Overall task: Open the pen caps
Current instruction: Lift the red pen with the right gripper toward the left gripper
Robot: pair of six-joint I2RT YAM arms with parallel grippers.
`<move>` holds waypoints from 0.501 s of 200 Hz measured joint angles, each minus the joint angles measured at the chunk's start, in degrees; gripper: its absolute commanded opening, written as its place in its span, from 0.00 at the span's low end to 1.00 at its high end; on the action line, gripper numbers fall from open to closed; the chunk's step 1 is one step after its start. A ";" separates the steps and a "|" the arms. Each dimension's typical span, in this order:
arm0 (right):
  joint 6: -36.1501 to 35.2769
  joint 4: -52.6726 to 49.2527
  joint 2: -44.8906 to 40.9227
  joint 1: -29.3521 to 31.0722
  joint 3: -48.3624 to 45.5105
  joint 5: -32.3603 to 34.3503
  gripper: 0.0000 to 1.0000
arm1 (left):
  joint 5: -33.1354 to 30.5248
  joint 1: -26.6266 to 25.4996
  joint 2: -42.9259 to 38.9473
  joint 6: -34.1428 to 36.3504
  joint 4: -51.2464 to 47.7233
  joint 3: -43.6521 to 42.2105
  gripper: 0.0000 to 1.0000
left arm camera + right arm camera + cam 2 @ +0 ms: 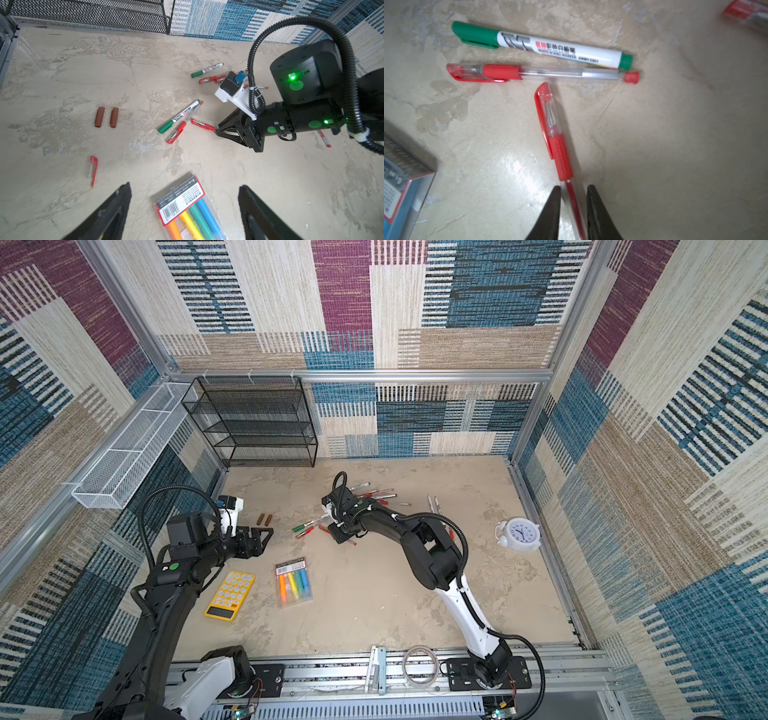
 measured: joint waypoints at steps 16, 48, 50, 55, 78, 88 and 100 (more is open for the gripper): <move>-0.42 1.03 -1.68 0.15 -2.80 0.44 0.15 | -0.02 0.00 0.17 0.00 0.00 0.00 0.85; -0.39 2.75 -6.86 0.46 -11.10 0.52 0.06 | 0.31 0.02 0.20 0.00 0.04 0.00 0.84; -0.39 2.89 -7.15 0.46 -11.54 0.59 0.06 | 0.35 0.02 0.20 0.00 0.04 0.00 0.84; -0.37 3.08 -7.78 0.46 -12.52 0.59 0.06 | 0.44 0.02 0.28 -0.02 0.04 0.00 0.84; 0.15 4.20 -12.24 0.46 -19.04 0.63 0.05 | 1.51 0.13 0.44 -0.02 0.04 0.24 0.81; 0.76 3.80 -14.29 0.46 -21.59 0.63 0.05 | 2.36 0.13 0.42 -0.04 0.11 0.59 0.81; 1.79 3.89 -16.15 0.46 -23.80 0.87 0.05 | 4.35 0.15 0.61 -0.09 0.11 1.07 0.81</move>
